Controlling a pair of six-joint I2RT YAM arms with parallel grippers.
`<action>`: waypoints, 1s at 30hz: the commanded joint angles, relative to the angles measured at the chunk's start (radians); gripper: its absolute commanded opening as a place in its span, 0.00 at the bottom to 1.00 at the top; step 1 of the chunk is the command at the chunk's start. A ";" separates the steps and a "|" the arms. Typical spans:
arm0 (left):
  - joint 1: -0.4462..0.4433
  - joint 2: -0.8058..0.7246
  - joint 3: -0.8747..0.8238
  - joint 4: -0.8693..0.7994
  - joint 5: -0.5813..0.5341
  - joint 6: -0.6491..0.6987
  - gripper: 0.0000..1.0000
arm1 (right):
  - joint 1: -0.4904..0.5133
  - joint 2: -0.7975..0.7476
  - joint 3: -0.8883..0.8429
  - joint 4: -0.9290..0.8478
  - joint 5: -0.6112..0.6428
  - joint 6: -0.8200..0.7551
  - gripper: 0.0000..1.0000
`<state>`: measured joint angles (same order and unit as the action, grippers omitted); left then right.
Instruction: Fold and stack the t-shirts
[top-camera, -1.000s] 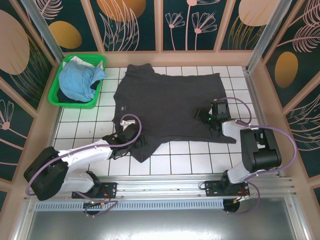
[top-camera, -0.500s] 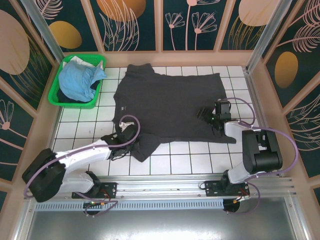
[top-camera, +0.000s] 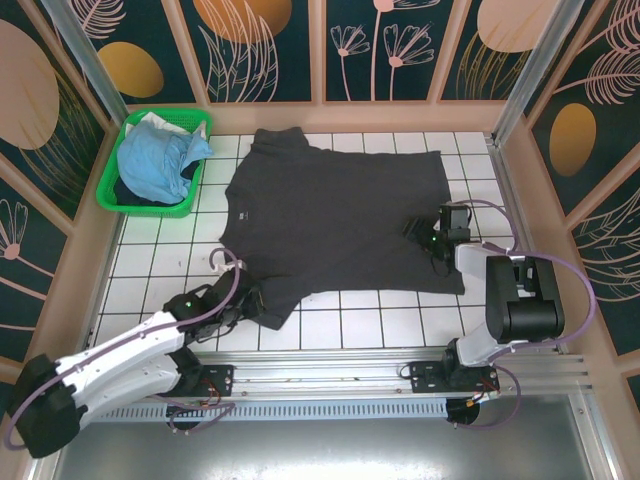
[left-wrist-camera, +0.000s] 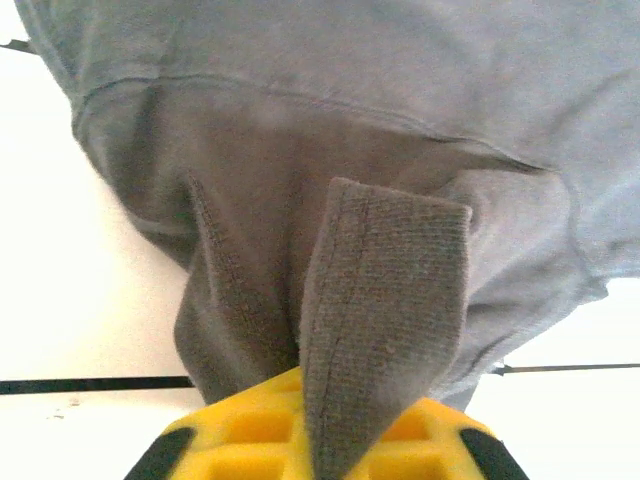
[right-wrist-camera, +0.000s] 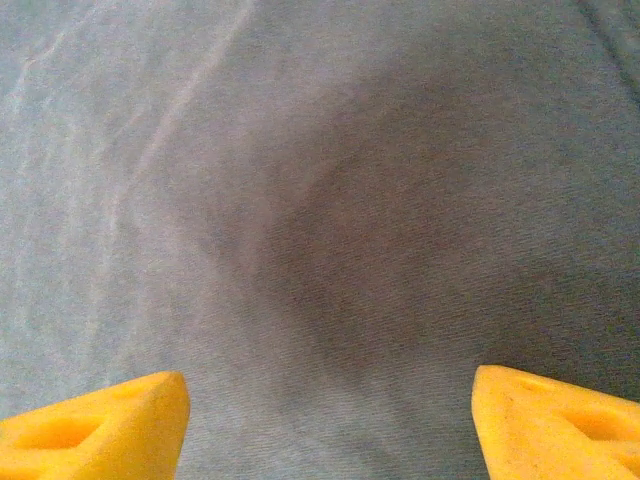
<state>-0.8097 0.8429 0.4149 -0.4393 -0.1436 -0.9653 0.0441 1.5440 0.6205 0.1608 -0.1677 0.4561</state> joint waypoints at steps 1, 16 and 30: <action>0.002 -0.107 -0.031 0.005 0.094 -0.045 0.21 | -0.027 0.035 -0.006 0.009 -0.025 0.025 0.74; 0.004 -0.045 0.048 0.201 -0.120 0.044 0.59 | 0.705 -0.286 -0.117 0.192 -0.047 -0.190 0.48; 0.376 0.621 0.410 0.492 0.020 0.343 0.83 | 1.171 0.080 0.112 0.244 0.174 -0.459 0.59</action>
<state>-0.4721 1.3705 0.7788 -0.0292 -0.2295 -0.6975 1.1995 1.5784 0.6567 0.3752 -0.0895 0.1005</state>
